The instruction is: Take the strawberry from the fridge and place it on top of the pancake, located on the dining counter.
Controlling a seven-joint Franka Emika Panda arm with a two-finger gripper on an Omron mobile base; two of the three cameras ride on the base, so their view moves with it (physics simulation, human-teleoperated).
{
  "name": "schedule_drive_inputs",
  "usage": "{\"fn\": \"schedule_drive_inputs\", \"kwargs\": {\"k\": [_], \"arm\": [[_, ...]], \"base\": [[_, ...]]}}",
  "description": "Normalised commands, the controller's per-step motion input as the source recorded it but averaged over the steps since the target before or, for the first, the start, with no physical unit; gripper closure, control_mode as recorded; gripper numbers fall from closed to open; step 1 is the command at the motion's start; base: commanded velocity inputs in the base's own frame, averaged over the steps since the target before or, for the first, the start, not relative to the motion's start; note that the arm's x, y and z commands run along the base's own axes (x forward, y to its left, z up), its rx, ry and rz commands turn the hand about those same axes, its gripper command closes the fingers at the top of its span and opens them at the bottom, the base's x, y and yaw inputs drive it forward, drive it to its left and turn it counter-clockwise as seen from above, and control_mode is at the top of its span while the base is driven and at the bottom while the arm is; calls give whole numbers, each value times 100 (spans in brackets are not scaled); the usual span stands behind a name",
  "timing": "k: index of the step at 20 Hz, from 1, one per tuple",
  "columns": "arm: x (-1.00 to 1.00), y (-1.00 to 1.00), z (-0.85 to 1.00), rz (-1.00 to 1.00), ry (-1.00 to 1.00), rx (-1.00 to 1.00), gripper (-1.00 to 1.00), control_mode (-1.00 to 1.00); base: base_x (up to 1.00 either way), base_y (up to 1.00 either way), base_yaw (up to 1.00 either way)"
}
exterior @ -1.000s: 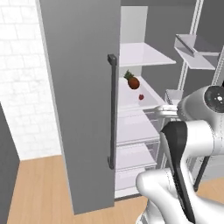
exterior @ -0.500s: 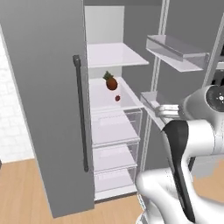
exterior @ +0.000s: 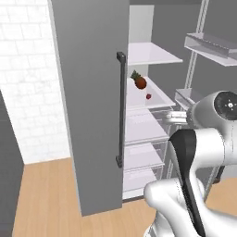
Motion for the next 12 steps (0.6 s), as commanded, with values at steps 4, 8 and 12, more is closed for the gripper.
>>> {"fn": "schedule_drive_inputs", "kwargs": {"k": [4, 8, 12], "arm": [[0, 0, 0, 0, 0, 0, -100, 100], [0, 0, 0, 0, 0, 0, -100, 100], [0, 0, 0, 0, 0, 0, -100, 100]], "base": [[45, -70, 0], [63, -33, -9], [91, 67, -14]]}}
